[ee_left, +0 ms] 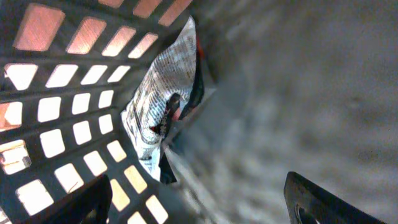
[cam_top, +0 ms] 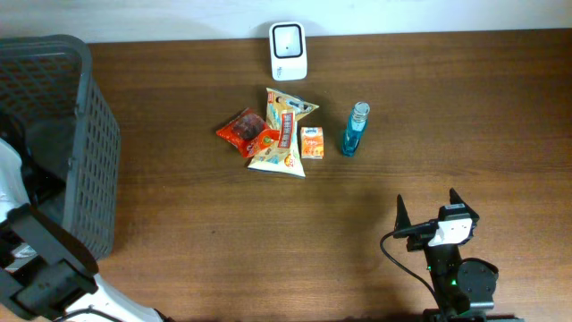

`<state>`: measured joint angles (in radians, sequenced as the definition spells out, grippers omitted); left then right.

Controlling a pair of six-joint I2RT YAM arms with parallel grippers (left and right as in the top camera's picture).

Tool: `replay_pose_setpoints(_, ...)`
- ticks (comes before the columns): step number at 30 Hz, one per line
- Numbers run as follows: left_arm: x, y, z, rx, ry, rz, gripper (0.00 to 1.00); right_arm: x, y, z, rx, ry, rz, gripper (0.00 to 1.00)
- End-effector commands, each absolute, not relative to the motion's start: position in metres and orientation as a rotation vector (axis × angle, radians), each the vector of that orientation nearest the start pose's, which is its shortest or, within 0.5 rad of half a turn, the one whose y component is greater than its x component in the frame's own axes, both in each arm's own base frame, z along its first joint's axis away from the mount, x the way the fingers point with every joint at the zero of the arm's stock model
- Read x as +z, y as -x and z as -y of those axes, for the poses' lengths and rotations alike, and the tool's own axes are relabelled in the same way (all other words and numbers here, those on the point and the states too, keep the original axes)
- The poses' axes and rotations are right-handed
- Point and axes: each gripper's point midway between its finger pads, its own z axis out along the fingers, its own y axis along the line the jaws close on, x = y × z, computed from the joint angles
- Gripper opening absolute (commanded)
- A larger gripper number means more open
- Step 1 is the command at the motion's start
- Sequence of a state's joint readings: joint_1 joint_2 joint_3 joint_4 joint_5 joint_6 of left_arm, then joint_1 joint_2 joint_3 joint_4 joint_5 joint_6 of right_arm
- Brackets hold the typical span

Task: Scan the item barcode
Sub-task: 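Pick the last small item from the basket with the left gripper, drop by scanner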

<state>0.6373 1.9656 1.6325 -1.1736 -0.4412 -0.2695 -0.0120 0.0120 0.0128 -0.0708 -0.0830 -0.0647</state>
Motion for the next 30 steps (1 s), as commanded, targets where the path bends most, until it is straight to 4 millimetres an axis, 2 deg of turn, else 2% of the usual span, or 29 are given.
replay_pose_setpoints(1, 0.087, -0.248, -0.294, 0.797, 1.399, -2.778, 0.87, 0.157, -0.246, -0.012, 0.005, 0.112, -1.641, 0.98)
replay_pose_setpoints(4, 0.074, -0.235, -0.300, 0.797, 1.453, -2.771, 0.86, 0.157, -0.246, -0.012, 0.004, 0.112, -1.641, 0.98)
replay_pose_setpoints(7, 0.072, -0.214, -0.313, 0.803, 1.547, -2.746, 0.80, 0.157, -0.246, -0.012, 0.004, 0.112, -1.641, 0.98)
replay_pose_setpoints(9, 0.071, -0.206, -0.321, 0.793, 1.593, -2.716, 0.79, 0.157, -0.246, -0.012, 0.004, 0.112, -1.641, 0.98)
replay_pose_setpoints(13, 0.060, -0.209, -0.322, 0.765, 1.597, -2.686, 0.72, 0.157, -0.246, -0.012, 0.004, 0.112, -1.641, 0.99)
replay_pose_setpoints(16, 0.049, -0.218, -0.324, 0.709, 1.590, -2.645, 0.71, 0.157, -0.246, -0.012, 0.004, 0.112, -1.641, 0.98)
replay_pose_setpoints(17, 0.046, -0.221, -0.325, 0.708, 1.586, -2.630, 0.64, 0.157, -0.246, -0.012, 0.005, 0.112, -1.641, 0.98)
replay_pose_setpoints(18, 0.046, -0.223, -0.327, 0.710, 1.583, -2.617, 0.49, 0.157, -0.246, -0.012, 0.004, 0.112, -1.641, 0.98)
replay_pose_setpoints(20, 0.047, -0.224, -0.329, 0.714, 1.554, -2.627, 0.32, 0.157, -0.246, -0.012, 0.004, 0.112, -1.641, 0.98)
replay_pose_setpoints(22, 0.048, -0.226, -0.330, 0.715, 1.553, -2.622, 0.06, 0.157, -0.246, -0.012, 0.004, 0.112, -1.641, 0.98)
replay_pose_setpoints(23, 0.049, -0.226, -0.330, 0.714, 1.552, -2.621, 0.00, 0.157, -0.246, -0.012, 0.005, 0.112, -1.641, 0.98)
replay_pose_setpoints(26, 0.052, -0.225, -0.329, 0.709, 1.554, -2.635, 0.00, 0.157, -0.246, -0.012, 0.005, 0.112, -1.641, 0.98)
replay_pose_setpoints(28, 0.063, -0.238, -0.326, 0.616, 1.543, -2.630, 0.00, 0.157, -0.246, -0.012, 0.004, 0.112, -1.641, 0.98)
replay_pose_setpoints(30, 0.081, -0.260, -0.320, 0.482, 1.509, -2.603, 0.00, 0.157, -0.246, -0.012, 0.004, 0.112, -1.641, 0.98)
